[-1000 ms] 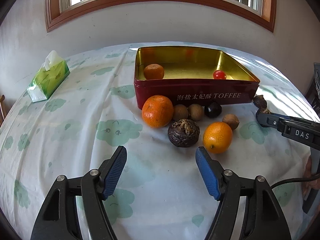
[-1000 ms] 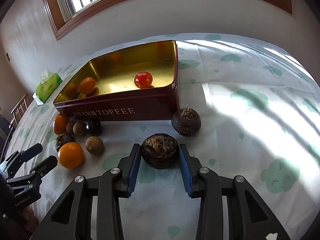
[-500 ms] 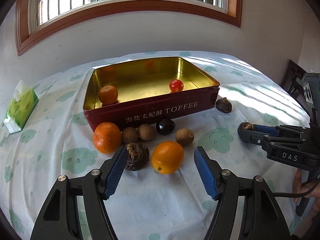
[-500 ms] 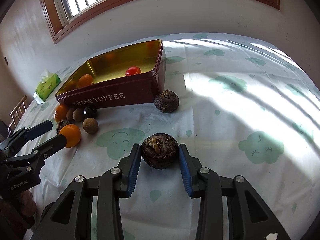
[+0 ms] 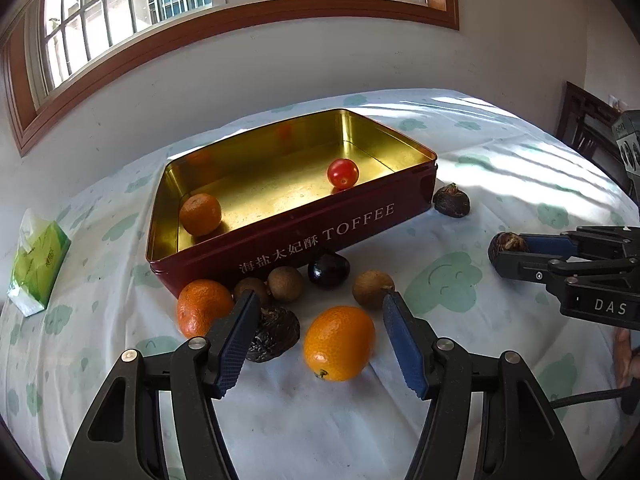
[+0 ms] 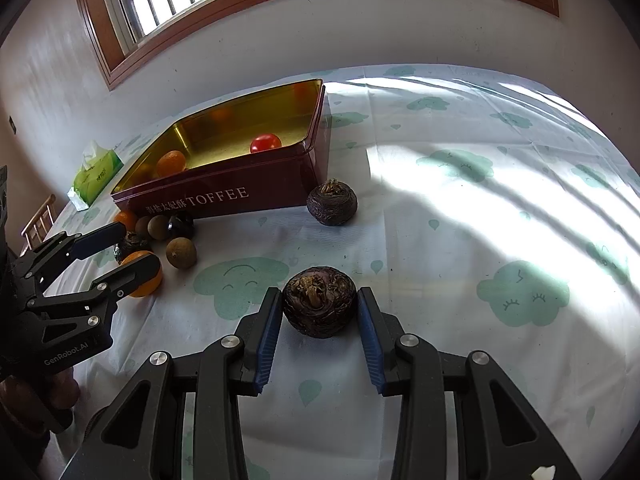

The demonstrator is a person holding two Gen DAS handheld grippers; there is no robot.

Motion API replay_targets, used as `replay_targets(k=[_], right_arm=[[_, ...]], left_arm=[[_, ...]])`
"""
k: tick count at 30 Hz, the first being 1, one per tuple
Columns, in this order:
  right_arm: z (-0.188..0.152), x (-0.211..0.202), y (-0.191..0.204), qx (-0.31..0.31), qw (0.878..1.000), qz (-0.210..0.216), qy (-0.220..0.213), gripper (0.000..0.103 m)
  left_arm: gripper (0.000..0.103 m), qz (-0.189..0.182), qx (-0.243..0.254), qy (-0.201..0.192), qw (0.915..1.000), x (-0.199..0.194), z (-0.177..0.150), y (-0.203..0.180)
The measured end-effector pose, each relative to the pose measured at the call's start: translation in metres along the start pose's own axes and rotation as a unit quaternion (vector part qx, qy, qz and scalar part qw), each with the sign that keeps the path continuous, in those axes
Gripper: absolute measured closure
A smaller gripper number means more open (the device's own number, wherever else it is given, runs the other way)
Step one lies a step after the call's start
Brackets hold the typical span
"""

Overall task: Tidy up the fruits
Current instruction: 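Reach the left gripper to another mandarin and close on it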

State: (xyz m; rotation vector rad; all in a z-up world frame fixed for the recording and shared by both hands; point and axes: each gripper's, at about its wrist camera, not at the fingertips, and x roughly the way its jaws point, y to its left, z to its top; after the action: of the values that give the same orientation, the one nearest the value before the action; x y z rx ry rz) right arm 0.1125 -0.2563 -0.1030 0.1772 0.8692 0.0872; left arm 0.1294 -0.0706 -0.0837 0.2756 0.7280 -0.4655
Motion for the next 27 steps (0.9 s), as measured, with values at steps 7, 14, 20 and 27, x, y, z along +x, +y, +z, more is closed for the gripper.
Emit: replay_targets(k=[7,14,20,27], right_arm=[[0.0,0.0,0.0,0.001,1.0,0.001,0.0,0.068],[0.0,0.0,0.0,0.001,1.0,0.001,0.0,0.067],[0.0,0.0,0.001,0.002,1.0,0.001,0.0,0.067],[0.0,0.0,0.001,0.006,1.0,0.004,-0.001,0.067]], left_arm=[[0.039,-0.014,0.009,0.002,0.9999,-0.008,-0.011,0.002],[0.044,0.008,0.025,0.0,0.9997,0.0,0.0,-0.005],[0.058,-0.006,0.004,-0.002,1.0,-0.011,-0.007,-0.001],[0.058,-0.044,-0.012,0.011,0.9989,-0.016,-0.015,0.012]])
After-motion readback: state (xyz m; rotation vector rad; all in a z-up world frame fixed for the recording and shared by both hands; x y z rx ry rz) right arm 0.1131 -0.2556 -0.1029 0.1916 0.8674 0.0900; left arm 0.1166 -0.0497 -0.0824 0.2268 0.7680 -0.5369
